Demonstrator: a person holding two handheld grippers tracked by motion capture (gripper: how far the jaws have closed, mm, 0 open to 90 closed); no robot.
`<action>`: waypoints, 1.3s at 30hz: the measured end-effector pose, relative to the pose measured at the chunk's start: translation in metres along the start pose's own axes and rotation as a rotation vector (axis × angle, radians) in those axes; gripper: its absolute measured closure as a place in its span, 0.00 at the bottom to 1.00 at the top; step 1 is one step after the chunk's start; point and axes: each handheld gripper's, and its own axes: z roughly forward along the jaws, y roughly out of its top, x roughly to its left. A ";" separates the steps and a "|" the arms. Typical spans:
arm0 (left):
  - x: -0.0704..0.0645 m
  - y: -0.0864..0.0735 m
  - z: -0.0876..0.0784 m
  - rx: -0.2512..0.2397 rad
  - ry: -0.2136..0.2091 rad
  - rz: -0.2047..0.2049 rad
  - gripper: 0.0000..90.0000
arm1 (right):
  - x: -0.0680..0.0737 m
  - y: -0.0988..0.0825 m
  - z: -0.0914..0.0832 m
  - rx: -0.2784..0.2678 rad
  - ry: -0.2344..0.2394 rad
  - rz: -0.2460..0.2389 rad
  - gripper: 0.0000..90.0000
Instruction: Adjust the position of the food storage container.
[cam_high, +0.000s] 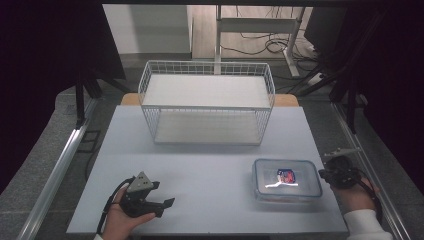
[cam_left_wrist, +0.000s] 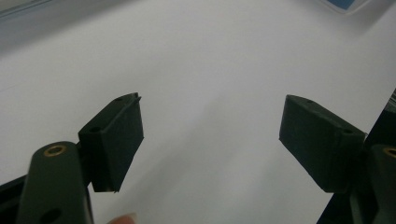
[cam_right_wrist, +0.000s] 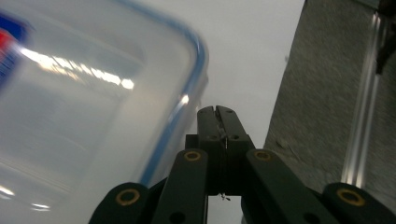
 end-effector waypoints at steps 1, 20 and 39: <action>0.000 0.000 0.000 0.001 0.000 -0.002 0.23 | 0.002 -0.003 0.006 0.025 0.003 -0.004 0.98; 0.004 -0.001 -0.001 0.003 0.005 -0.011 0.23 | 0.056 0.016 0.016 0.036 0.140 -0.102 0.99; 0.021 -0.002 -0.014 -0.037 0.039 -0.055 0.23 | 0.161 0.068 0.030 0.022 0.291 -0.358 0.98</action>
